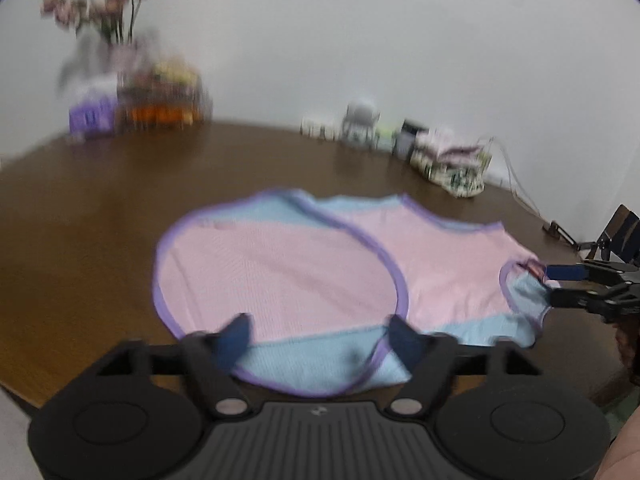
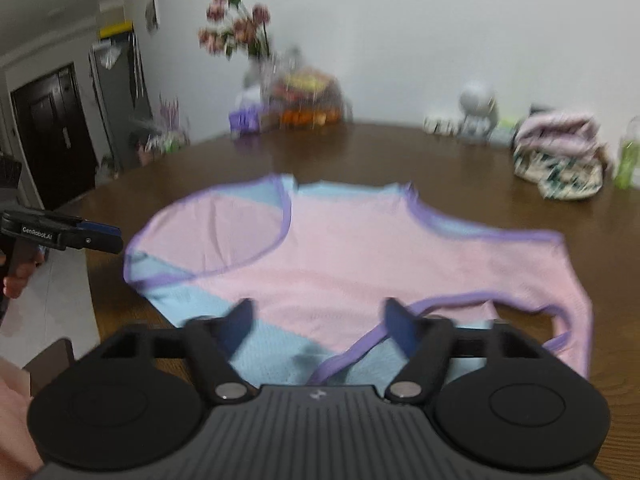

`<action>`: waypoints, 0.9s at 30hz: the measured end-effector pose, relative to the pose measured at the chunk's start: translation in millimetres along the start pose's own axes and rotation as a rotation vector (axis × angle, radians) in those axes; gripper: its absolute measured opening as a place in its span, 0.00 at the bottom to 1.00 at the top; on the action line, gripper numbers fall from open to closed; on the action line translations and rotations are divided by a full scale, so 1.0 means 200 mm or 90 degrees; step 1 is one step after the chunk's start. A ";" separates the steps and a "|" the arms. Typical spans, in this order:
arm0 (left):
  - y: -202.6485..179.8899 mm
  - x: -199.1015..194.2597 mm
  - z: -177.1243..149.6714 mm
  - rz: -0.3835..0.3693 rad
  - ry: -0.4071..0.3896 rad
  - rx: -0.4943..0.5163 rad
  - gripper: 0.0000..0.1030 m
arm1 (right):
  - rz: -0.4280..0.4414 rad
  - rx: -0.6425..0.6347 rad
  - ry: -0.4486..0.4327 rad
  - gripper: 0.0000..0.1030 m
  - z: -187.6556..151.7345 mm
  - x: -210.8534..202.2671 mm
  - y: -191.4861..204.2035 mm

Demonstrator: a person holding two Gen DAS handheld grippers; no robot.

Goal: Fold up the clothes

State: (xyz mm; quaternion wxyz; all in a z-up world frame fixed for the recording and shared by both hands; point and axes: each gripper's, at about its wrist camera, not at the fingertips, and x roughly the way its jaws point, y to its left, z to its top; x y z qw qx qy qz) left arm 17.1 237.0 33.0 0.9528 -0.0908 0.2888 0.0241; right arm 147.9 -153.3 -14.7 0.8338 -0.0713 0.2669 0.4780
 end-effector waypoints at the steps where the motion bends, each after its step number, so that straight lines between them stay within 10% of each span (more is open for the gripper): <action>1: -0.01 -0.02 0.00 0.007 -0.013 0.007 0.95 | -0.010 -0.002 -0.006 0.97 0.00 -0.03 0.00; 6: -0.06 0.03 0.09 0.004 -0.031 0.023 0.95 | -0.024 0.003 -0.017 0.99 0.02 -0.10 -0.03; 12: 0.02 0.40 0.45 -0.029 0.023 -0.089 0.86 | 0.019 0.076 -0.010 0.91 0.44 0.18 -0.21; 17: 0.12 0.86 0.65 -0.038 0.109 -0.207 0.49 | 0.017 0.192 0.081 0.36 0.70 0.73 -0.48; 27: 0.30 1.23 0.71 -0.055 0.155 -0.304 0.43 | 0.015 0.241 0.166 0.27 0.69 1.20 -0.67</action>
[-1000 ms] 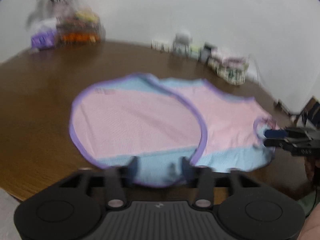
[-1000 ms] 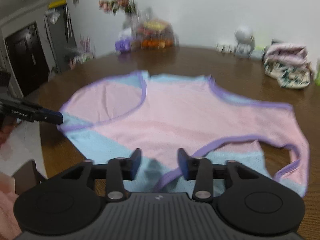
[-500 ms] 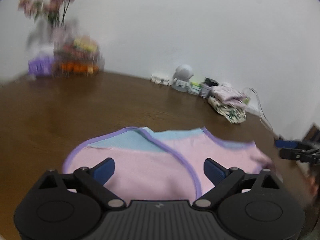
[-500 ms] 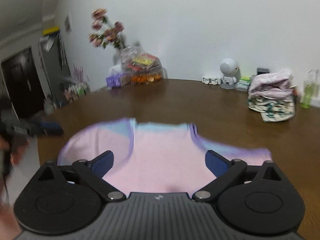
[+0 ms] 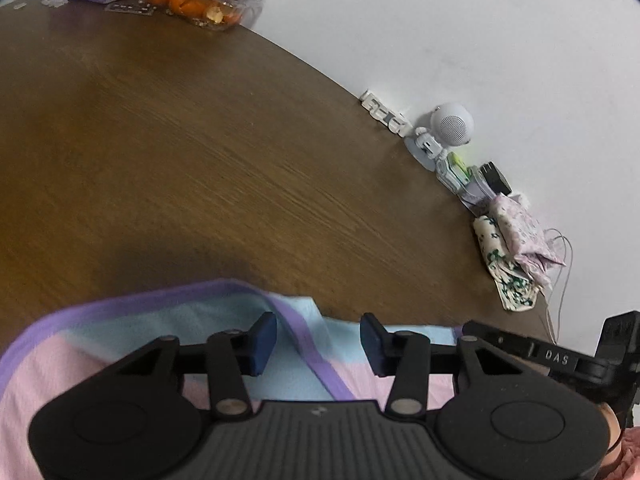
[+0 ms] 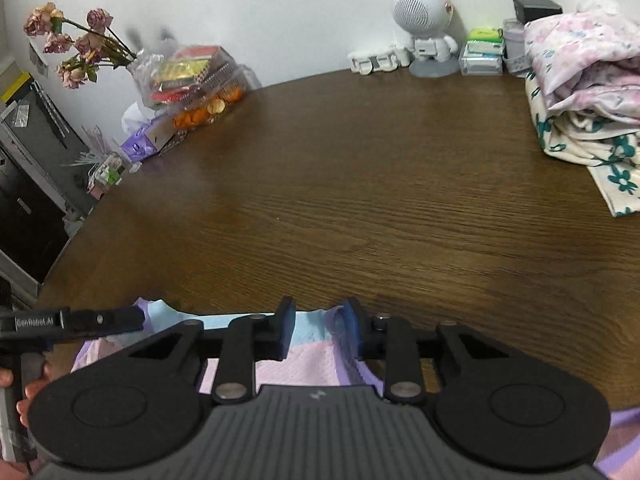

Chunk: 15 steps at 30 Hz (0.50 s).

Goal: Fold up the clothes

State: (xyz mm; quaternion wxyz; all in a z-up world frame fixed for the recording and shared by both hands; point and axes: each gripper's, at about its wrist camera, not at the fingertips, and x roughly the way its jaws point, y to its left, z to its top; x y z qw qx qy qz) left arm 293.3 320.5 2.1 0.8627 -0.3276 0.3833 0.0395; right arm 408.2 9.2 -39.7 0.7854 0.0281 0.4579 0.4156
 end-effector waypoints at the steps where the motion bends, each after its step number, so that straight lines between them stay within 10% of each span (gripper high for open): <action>1: 0.00 0.01 0.01 0.001 -0.002 -0.002 0.43 | 0.002 0.001 0.004 0.26 0.00 0.02 -0.01; 4: 0.01 0.03 0.02 0.000 -0.005 -0.007 0.37 | 0.023 0.010 0.011 0.20 -0.01 0.04 -0.02; 8: 0.02 0.04 0.02 0.019 -0.007 -0.008 0.03 | 0.031 0.024 0.001 0.04 -0.02 0.05 -0.04; 15: 0.07 0.03 -0.03 0.022 -0.052 -0.024 0.00 | 0.045 0.098 -0.054 0.00 -0.01 0.02 -0.15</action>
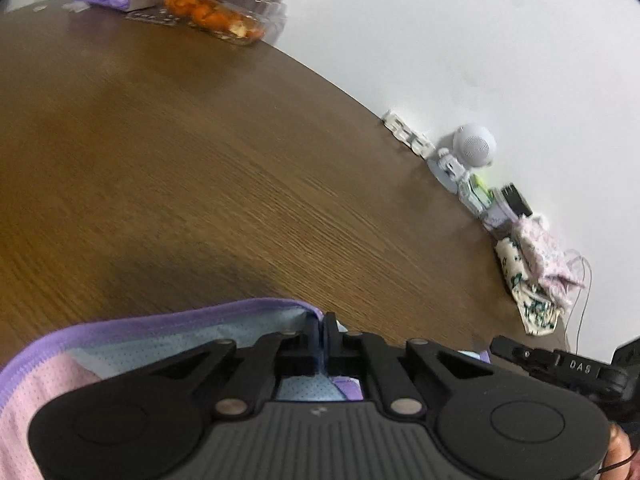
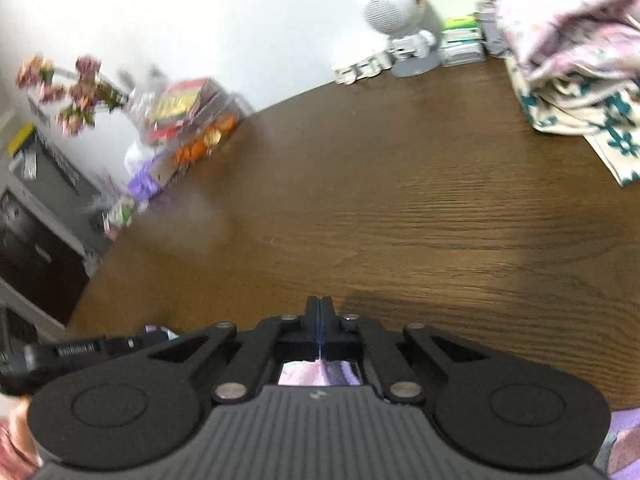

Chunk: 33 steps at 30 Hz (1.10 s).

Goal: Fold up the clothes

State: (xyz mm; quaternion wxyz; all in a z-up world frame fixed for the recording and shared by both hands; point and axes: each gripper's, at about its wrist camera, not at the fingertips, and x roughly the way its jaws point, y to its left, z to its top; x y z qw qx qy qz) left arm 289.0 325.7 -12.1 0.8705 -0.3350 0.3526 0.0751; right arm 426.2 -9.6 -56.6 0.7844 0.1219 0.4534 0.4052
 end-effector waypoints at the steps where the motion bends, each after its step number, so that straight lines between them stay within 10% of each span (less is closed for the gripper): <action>1: 0.01 0.00 0.00 -0.005 -0.003 -0.005 0.00 | 0.002 0.010 -0.006 0.00 0.00 0.00 -0.02; 19: 0.05 -0.03 -0.02 -0.034 0.008 -0.031 0.01 | -0.005 -0.005 0.048 0.10 -0.05 0.06 0.03; 33: 0.06 -0.02 -0.03 -0.024 -0.045 -0.043 0.01 | 0.020 0.101 -0.047 0.01 -0.06 -0.02 -0.14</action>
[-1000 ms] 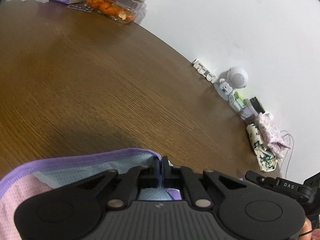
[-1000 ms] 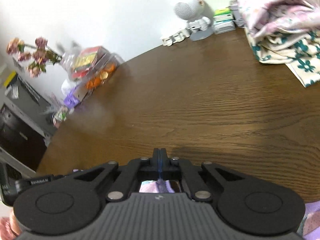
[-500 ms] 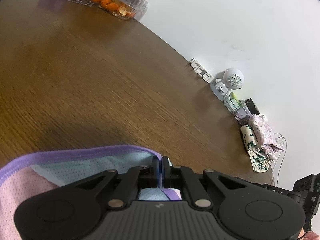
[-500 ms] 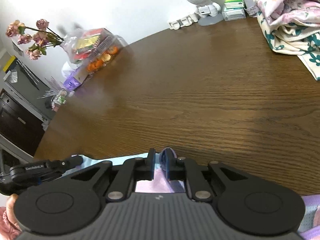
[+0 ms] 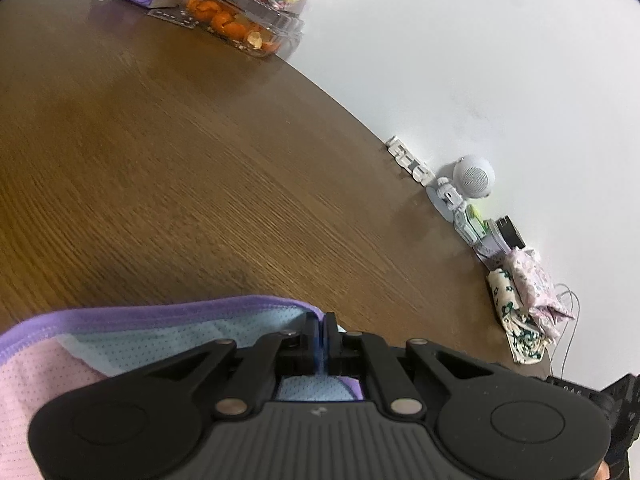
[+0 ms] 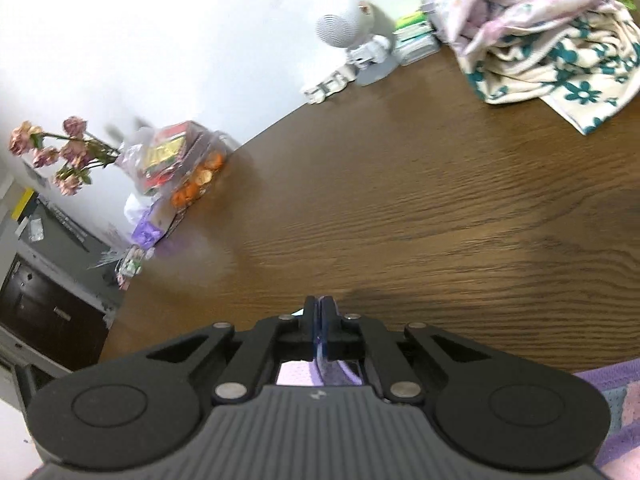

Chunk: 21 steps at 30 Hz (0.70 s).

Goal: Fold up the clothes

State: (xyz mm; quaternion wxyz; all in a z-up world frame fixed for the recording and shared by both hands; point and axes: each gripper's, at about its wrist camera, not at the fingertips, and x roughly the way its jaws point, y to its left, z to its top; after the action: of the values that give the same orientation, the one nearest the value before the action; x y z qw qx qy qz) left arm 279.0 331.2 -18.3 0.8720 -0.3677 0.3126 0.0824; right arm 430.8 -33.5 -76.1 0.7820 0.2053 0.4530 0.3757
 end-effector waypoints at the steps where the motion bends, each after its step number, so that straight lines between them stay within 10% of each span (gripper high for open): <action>1: 0.00 0.00 0.00 0.000 -0.002 0.000 0.01 | 0.001 0.004 0.000 0.01 0.00 0.00 -0.01; 3: -0.01 -0.01 0.00 -0.002 -0.006 -0.002 0.06 | 0.004 0.011 0.001 0.02 -0.01 0.01 -0.02; 6: -0.03 -0.09 0.00 -0.008 -0.019 -0.002 0.50 | 0.012 0.025 -0.001 0.11 -0.01 0.00 -0.04; 8: -0.04 -0.18 -0.01 -0.012 -0.035 0.011 0.60 | 0.023 0.034 -0.018 0.48 -0.01 -0.07 -0.03; 11: -0.06 -0.34 -0.05 -0.012 -0.052 0.046 0.79 | 0.025 -0.006 -0.046 0.62 -0.02 -0.24 0.03; 15: -0.06 -0.58 -0.20 0.004 -0.092 0.148 0.87 | 0.032 -0.090 -0.070 1.00 -0.13 -0.52 0.14; 21: -0.09 -0.88 -0.57 0.036 -0.129 0.388 0.89 | -0.017 -0.280 -0.082 1.00 -0.50 -0.90 0.33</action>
State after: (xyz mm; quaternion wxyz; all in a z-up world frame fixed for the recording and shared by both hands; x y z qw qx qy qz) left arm 90.9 253.8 37.8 0.9661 -0.0704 0.2443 0.0456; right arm 261.9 -132.6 17.6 0.8403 0.0473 0.3116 0.4411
